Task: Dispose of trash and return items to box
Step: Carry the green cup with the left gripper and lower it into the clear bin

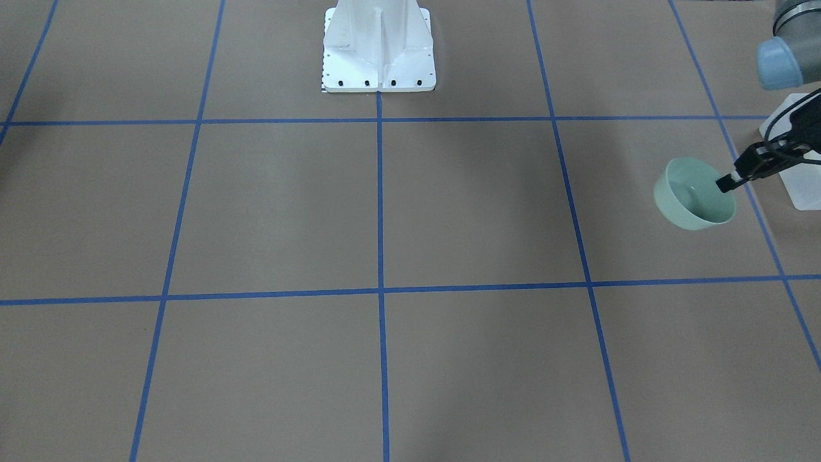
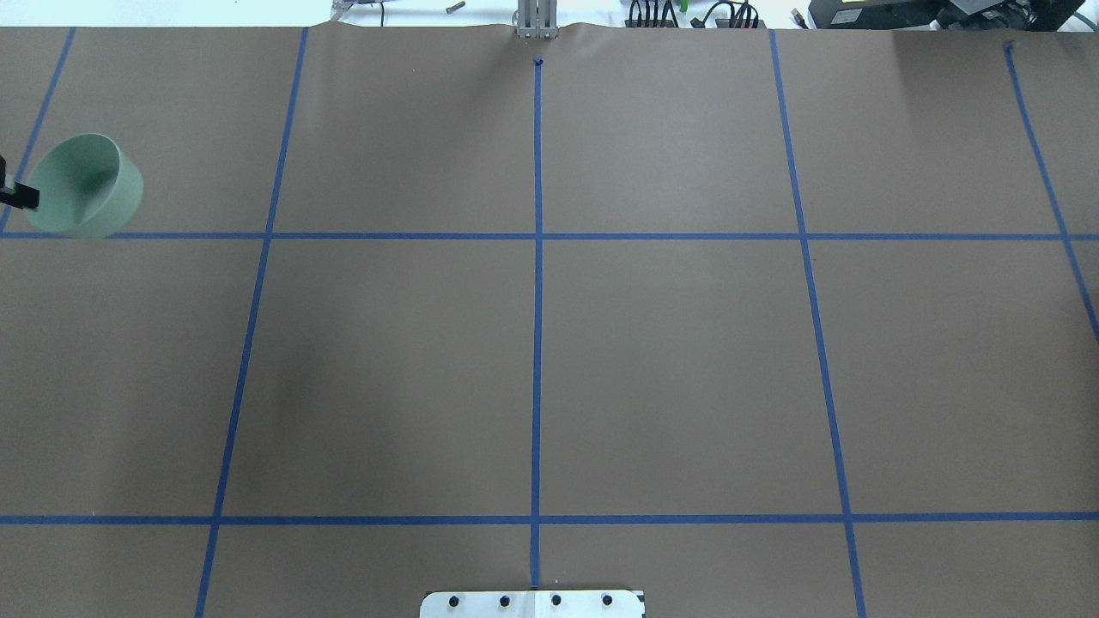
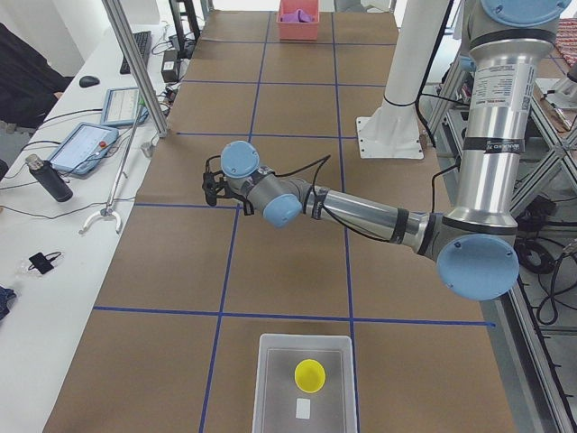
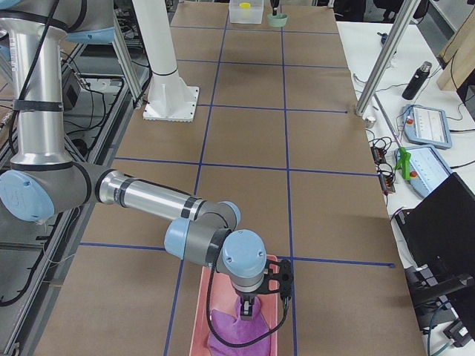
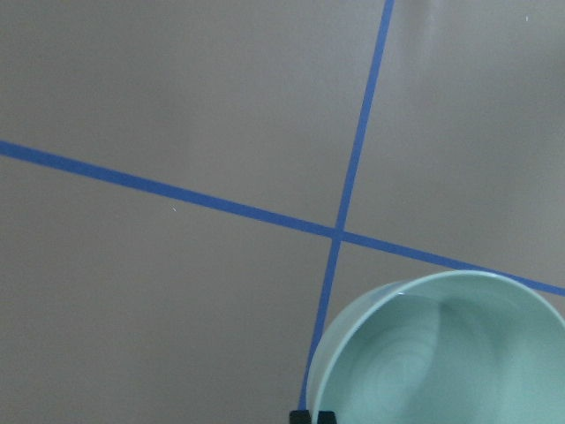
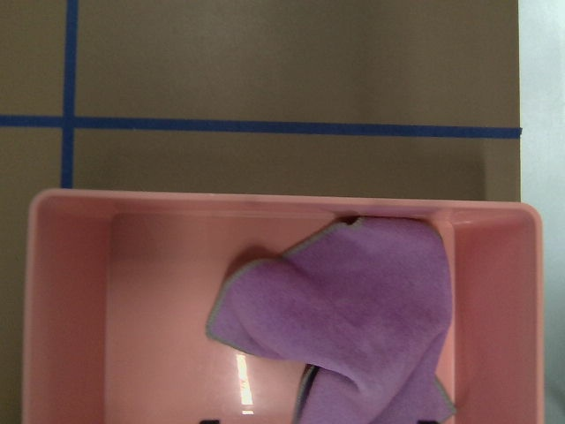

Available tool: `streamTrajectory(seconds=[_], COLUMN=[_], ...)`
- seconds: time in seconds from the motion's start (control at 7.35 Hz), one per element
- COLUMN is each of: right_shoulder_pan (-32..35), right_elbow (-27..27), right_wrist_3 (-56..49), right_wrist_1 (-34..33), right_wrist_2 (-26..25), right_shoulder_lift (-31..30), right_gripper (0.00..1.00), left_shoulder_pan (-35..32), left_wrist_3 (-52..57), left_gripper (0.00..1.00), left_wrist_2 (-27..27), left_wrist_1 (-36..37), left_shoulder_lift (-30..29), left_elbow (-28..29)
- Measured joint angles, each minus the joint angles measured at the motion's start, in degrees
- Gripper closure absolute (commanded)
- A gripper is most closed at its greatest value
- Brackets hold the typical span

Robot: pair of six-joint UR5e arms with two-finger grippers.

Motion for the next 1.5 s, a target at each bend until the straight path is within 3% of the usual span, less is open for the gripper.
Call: streamTrajectory(seconds=[0.41,0.68,0.95,1.22,1.5], right_shoulder_pan=[-5.16,-10.13,-14.49,-18.86,-21.54], right_elbow=[11.03,19.77,25.32,29.02,31.16], right_wrist_3=[10.06,18.44,24.26,30.90,34.62], right_wrist_1=[-4.22,-8.43,-10.55,-10.83,-10.82], right_wrist_2=[3.65,3.98,4.08,4.01,3.93], right_shoulder_lift=[-0.29,-0.35,-0.38,-0.26,-0.23], right_gripper=[0.00,0.00,0.00,0.00,0.00], left_shoulder_pan=[-11.76,-20.37,-30.22,-34.65,-35.38], left_wrist_3=[20.47,34.94,47.61,53.18,54.39], left_gripper=[1.00,1.00,1.00,1.00,1.00], left_wrist_2=[1.02,6.88,11.51,12.79,13.77], left_wrist_1=[5.03,16.89,28.38,29.71,20.84], left_shoulder_lift=[8.50,11.88,11.44,10.66,8.99], left_elbow=[1.16,2.71,6.62,13.11,24.43])
